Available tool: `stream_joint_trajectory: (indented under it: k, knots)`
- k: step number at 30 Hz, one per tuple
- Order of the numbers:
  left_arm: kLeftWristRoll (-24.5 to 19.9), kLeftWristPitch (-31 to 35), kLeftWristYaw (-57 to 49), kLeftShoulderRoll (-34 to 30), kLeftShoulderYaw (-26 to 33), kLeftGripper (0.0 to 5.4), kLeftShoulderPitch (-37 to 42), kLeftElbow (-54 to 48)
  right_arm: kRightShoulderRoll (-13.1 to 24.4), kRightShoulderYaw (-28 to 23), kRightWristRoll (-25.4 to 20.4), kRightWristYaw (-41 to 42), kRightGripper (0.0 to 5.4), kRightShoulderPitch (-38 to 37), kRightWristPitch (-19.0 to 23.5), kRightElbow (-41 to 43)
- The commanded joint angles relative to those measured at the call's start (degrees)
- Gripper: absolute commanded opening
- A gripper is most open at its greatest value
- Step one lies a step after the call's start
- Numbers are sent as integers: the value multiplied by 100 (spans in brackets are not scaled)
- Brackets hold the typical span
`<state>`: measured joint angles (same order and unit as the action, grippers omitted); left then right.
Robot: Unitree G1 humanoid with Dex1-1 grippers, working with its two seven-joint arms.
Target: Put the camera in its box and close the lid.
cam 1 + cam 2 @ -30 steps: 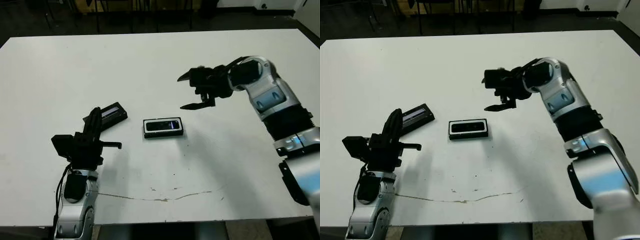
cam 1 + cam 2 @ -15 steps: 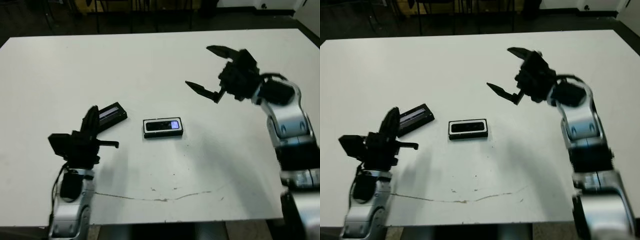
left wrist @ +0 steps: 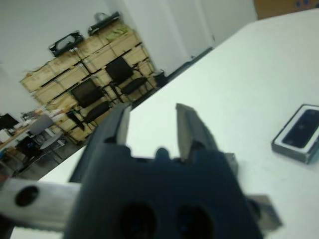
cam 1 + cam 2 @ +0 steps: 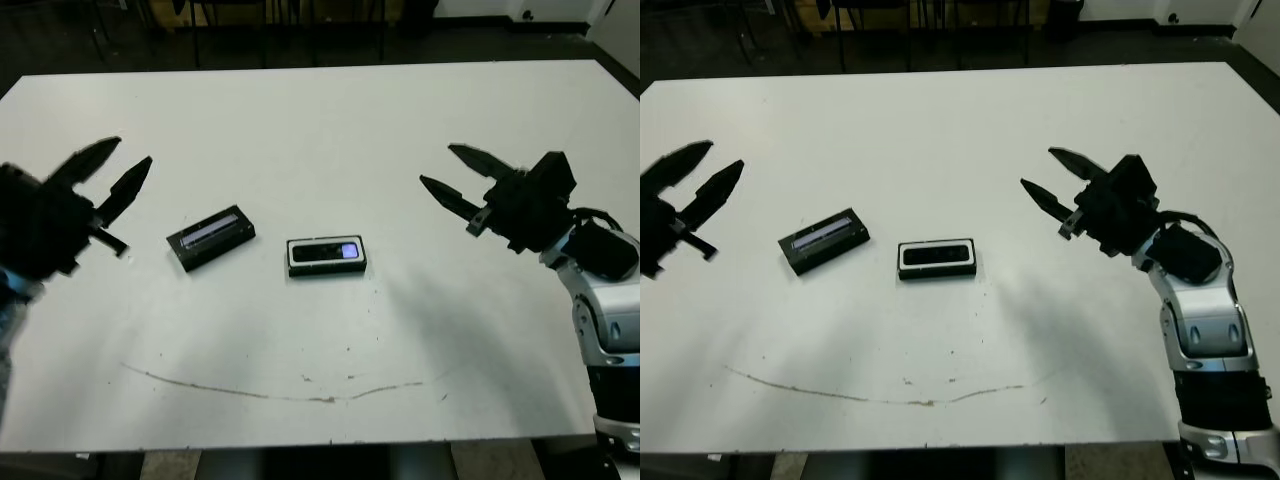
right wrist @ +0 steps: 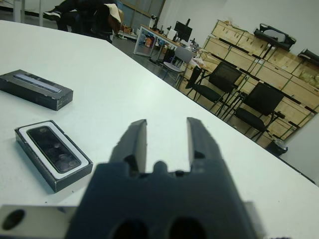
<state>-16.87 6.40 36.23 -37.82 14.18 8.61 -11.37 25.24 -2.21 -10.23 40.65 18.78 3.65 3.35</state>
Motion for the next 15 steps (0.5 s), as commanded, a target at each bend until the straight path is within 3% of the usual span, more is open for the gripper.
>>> stream_joint_trajectory:
  k: [1, 6, 15]
  knots:
    - [-96, -104, 857, -116, -393, 285, 637, 1165, 11, 87, -25, -66, 83, -84, 252, 16]
    - [-214, -162, 2025, 32, -862, 378, 1416, 2718, 57, 158, 32, -118, 0, -88, 222, -12]
    - [-151, -460, 2631, 447, -1140, 539, 1863, 4005, 208, 265, 294, -81, 0, -118, -19, -82]
